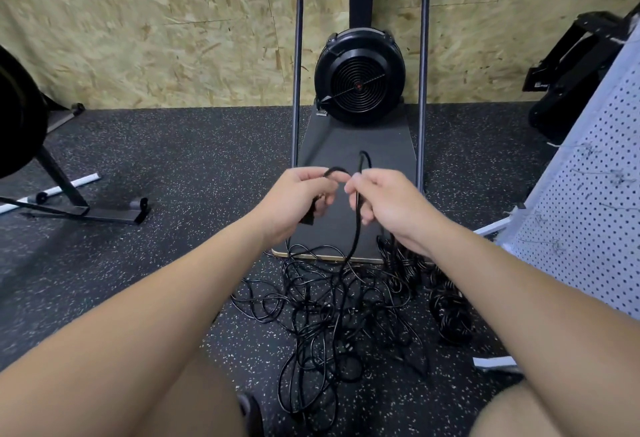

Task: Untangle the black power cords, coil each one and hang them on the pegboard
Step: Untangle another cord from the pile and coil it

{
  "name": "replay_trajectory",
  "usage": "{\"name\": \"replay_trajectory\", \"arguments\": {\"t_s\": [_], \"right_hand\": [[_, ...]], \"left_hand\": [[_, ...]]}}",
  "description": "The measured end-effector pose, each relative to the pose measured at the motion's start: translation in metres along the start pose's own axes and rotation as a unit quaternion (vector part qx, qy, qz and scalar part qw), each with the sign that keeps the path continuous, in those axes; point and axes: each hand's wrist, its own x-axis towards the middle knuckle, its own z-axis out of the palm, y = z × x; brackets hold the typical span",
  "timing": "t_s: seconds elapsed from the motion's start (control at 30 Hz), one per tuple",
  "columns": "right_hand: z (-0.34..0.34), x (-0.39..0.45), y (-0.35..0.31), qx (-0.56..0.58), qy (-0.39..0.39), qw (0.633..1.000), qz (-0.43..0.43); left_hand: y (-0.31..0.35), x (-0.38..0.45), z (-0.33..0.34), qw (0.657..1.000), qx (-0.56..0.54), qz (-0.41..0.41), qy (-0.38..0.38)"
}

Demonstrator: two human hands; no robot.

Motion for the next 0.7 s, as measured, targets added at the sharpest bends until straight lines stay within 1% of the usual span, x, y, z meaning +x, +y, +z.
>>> {"name": "replay_trajectory", "arguments": {"t_s": [0.07,0.13,0.27,0.33,0.37,0.4,0.47,0.53,0.57,0.63,0.67,0.7], "right_hand": [[-0.007,0.003,-0.006,0.044,0.017,0.999,-0.024],[-0.015,0.005,-0.012,0.085,0.036,0.995,-0.043],[-0.027,0.006,-0.019,0.184,0.053,0.980,-0.057],[-0.029,0.008,-0.015,0.201,0.051,0.978,-0.036],[-0.029,0.008,-0.012,0.189,0.044,0.981,-0.021],[-0.030,0.008,-0.009,0.154,0.039,0.987,-0.007],[-0.029,0.005,-0.001,0.044,0.019,0.999,0.011],[-0.026,0.001,0.006,-0.019,0.011,1.000,0.020],[-0.023,0.000,0.007,-0.049,0.030,0.998,0.017],[-0.021,-0.002,0.006,-0.130,0.093,0.987,-0.010],[-0.021,-0.003,0.004,-0.157,0.104,0.982,-0.027],[-0.021,-0.003,0.004,-0.171,0.090,0.980,-0.036]], "left_hand": [[-0.006,-0.006,0.006,0.997,0.052,-0.033,-0.039],[-0.015,-0.012,0.012,0.991,0.100,-0.048,-0.077],[-0.022,-0.021,0.024,0.983,0.139,-0.028,-0.113],[-0.022,-0.020,0.024,0.982,0.154,-0.007,-0.105],[-0.021,-0.019,0.024,0.985,0.150,0.001,-0.085],[-0.019,-0.017,0.024,0.988,0.140,0.008,-0.061],[-0.016,-0.012,0.021,0.993,0.118,0.021,-0.019],[-0.013,-0.009,0.021,0.994,0.104,0.034,0.002],[-0.011,-0.007,0.022,0.995,0.091,0.038,0.013],[-0.007,-0.004,0.022,0.997,0.057,0.046,0.039],[-0.005,-0.002,0.022,0.996,0.044,0.053,0.048],[-0.002,-0.001,0.022,0.996,0.032,0.060,0.052]]}}
